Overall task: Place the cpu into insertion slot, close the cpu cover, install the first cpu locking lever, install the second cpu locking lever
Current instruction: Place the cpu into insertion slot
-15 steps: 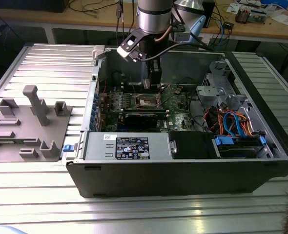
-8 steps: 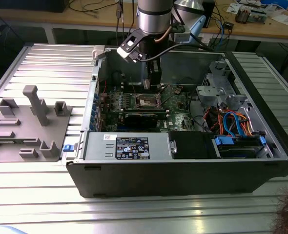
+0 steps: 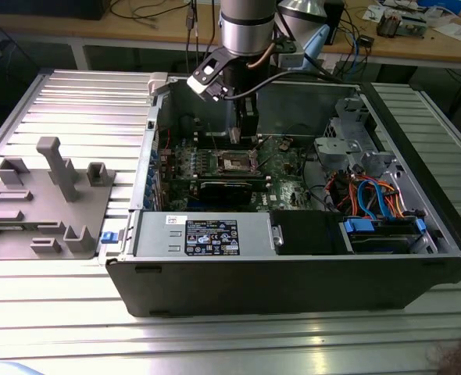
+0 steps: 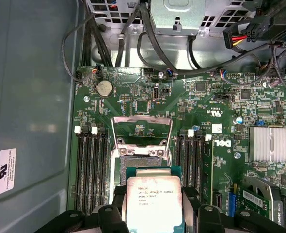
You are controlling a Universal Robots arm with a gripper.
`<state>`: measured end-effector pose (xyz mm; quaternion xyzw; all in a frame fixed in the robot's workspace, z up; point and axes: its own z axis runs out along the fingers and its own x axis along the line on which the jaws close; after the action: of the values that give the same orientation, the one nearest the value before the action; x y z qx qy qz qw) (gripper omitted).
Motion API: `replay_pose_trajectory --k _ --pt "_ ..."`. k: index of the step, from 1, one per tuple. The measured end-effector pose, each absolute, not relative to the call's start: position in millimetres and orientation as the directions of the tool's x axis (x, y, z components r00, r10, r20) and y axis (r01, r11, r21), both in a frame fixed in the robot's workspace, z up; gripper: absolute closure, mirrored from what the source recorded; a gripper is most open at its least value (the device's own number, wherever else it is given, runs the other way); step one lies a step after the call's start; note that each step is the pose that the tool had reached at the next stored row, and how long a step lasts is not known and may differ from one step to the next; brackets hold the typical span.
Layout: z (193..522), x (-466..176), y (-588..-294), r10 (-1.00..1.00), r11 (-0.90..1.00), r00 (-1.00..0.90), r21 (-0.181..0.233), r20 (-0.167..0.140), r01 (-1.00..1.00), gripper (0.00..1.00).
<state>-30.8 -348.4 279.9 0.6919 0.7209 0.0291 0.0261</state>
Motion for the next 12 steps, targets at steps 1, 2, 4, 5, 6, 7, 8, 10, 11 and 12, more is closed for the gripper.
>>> replay_pose_trajectory --k 1,2,4,5,6,7,8,10,11,12 --pt "279.7 -30.8 -348.4 0.999 0.041 -0.041 0.078 0.003 0.996 0.46" --pt "279.5 -30.8 -348.4 0.999 0.041 -0.041 0.078 0.003 0.996 0.46" --pt "279.2 -30.8 -348.4 0.999 0.041 -0.041 0.078 0.003 0.996 0.46" --pt "279.1 -30.8 -348.4 0.999 0.041 -0.041 0.078 0.003 0.996 0.46" --pt "279.0 -30.8 -348.4 0.999 0.041 -0.041 0.078 0.003 0.996 0.46" --pt "278.9 -30.8 -348.4 0.999 0.041 -0.041 0.078 0.003 0.996 0.46" --pt "278.9 -30.8 -348.5 0.999 0.041 -0.041 0.078 0.003 0.996 0.46" --pt "276.8 -30.8 -348.4 0.999 0.041 -0.041 0.078 0.003 0.996 0.46" --pt "276.7 -30.8 -348.4 0.999 0.041 -0.041 0.078 0.003 0.996 0.46" --pt "276.5 -30.8 -348.4 0.999 0.041 -0.041 0.078 0.003 0.996 0.46"
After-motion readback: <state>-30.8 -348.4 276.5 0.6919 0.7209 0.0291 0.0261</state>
